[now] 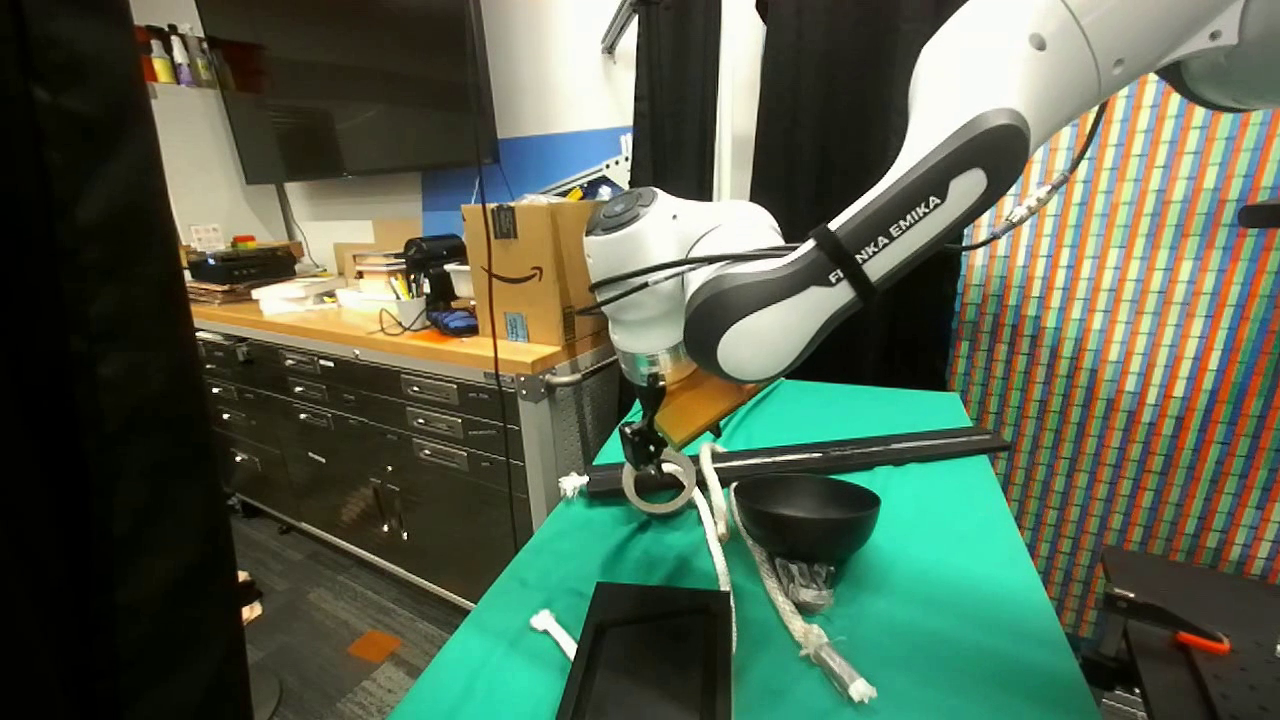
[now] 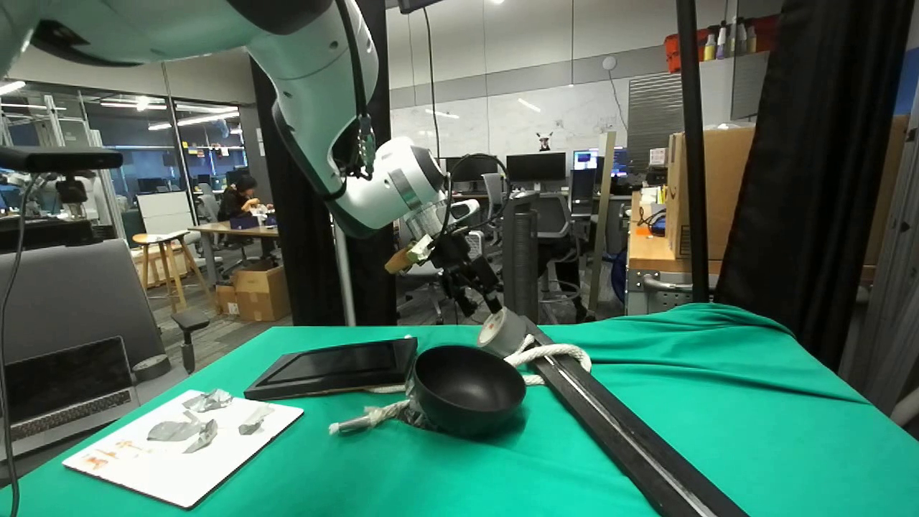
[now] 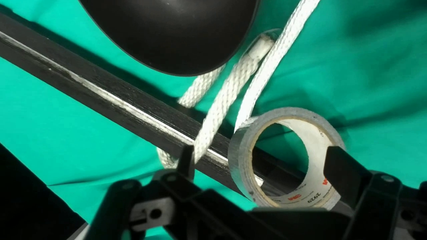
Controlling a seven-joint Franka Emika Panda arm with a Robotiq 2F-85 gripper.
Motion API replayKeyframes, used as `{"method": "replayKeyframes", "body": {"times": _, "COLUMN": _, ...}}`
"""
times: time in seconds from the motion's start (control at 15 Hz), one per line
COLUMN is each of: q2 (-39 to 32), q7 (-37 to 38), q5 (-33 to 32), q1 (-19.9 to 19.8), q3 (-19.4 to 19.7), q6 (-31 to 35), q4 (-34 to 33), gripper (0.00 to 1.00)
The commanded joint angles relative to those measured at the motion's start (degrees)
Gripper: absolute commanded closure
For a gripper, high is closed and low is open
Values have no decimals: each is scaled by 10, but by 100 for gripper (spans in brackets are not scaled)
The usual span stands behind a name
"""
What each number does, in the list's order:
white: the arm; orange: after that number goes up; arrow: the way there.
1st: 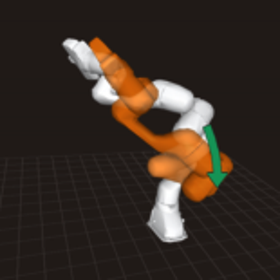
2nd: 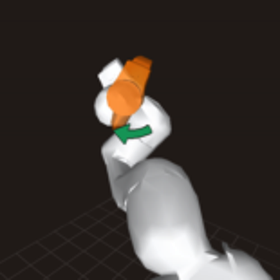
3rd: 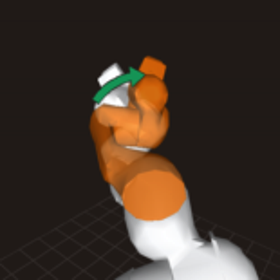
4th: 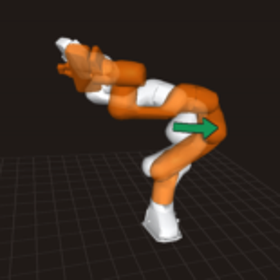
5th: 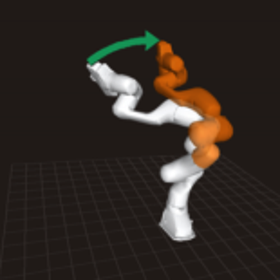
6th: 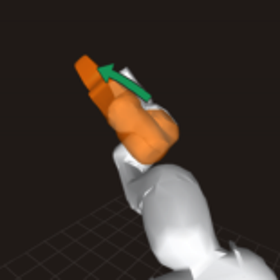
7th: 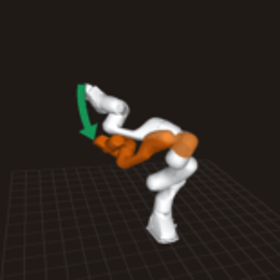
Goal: Put the silver tape in the bowl
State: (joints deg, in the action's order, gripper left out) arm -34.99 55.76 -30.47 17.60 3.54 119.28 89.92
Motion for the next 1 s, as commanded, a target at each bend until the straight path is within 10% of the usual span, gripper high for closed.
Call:
{"method": "replayKeyframes", "body": {"times": 0.0, "q2": -15, "q7": 38, "q5": -31, "q1": 8, "q3": 26, "q6": 35, "q4": -14, "gripper": 0}}
{"method": "replayKeyframes", "body": {"times": 0.93, "q2": -43, "q7": 57, "q5": -43, "q1": -18, "q3": 44, "q6": 90, "q4": -13, "gripper": 0}}
